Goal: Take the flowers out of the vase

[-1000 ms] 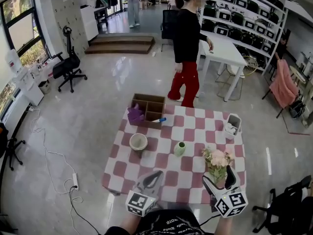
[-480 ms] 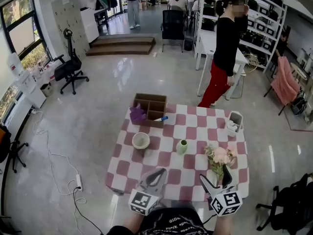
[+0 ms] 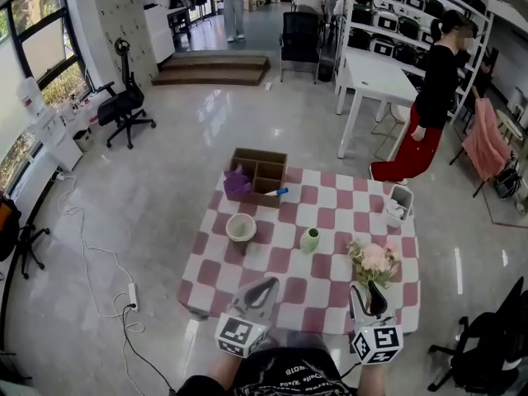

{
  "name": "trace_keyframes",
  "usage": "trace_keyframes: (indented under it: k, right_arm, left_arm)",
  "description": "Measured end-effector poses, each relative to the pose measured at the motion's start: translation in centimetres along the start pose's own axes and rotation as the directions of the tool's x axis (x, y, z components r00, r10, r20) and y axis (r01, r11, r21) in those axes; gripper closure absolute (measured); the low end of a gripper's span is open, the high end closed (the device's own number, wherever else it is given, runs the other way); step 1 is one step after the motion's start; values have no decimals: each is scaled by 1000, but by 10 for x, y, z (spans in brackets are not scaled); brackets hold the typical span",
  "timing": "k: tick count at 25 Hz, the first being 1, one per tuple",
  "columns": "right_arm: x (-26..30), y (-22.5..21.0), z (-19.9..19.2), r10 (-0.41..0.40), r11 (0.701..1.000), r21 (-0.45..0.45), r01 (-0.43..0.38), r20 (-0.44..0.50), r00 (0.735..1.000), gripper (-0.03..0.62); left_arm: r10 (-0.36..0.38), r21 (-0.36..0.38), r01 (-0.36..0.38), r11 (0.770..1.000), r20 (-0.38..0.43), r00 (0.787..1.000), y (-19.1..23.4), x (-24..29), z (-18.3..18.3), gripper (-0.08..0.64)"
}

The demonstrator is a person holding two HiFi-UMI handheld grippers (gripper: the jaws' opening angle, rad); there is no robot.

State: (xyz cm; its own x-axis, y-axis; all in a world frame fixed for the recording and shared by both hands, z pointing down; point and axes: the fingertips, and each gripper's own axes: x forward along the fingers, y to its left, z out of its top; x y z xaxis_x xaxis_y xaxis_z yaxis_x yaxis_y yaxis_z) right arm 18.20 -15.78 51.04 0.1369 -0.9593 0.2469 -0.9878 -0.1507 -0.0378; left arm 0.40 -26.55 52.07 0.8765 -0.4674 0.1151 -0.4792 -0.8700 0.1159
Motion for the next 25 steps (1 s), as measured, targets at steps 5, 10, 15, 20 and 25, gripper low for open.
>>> trace_keyframes:
  k: [5,10,15,20,25]
  right_arm:
    - [-2,-3,-8,-32,999,-30,31,-18,999,547]
    - [-3,-2,-9,-38,997,-74,37,-16,999,582]
    - [-1,-1,-8,-44,993,-109,41,-23,999,586]
    - [-1,-3,-11,-64,992,-115,60,-36,997,588]
    - [-1,-6,-7,-69,992,-112,65,-30,997,588]
  left_arm:
    - [-4,1,4,1000,2,1000,-5,0,-1,548]
    - [-3,7,3,1000,-2,1000,-7,-1,-1,548]
    - [-7,1,7,1000,-2,1000,-8,0,0,548]
    - [-19,7,19,1000,-2,1000,-10,2,1,548]
    - [-25,6,25,1000,0,1000,-10,6,2,548]
